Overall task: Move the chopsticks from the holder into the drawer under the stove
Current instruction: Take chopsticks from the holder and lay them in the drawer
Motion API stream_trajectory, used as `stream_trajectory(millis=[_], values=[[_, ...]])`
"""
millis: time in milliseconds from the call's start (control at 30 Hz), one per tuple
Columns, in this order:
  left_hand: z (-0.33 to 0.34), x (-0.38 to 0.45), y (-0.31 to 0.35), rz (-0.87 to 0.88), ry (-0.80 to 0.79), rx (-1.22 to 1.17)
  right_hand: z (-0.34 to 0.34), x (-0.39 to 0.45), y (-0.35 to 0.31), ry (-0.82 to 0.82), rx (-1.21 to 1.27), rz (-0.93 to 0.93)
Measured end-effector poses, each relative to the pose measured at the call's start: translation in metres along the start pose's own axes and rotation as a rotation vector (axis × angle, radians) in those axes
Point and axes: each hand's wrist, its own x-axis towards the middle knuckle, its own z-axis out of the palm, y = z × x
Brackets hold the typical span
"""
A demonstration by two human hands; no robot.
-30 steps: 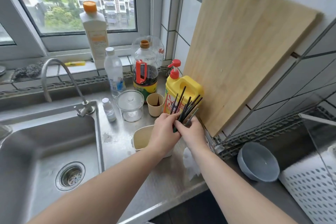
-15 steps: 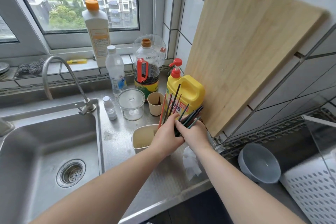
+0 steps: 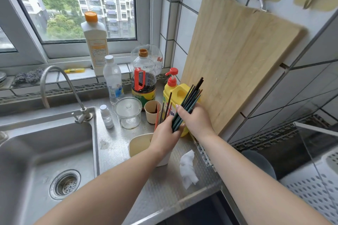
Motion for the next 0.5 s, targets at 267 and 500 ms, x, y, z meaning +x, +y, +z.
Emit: stream_trajectory(millis=[267, 500], values=[[-0.016, 0.022, 0.027, 0.158, 0.193, -0.178, -0.008, 0.001, -0.020, -0.008, 0.436, 0.036], [-0.047, 0.028, 0.070, 0.124, 0.269, -0.561, -0.004, -0.022, -0.013, -0.091, 0.682, 0.289]])
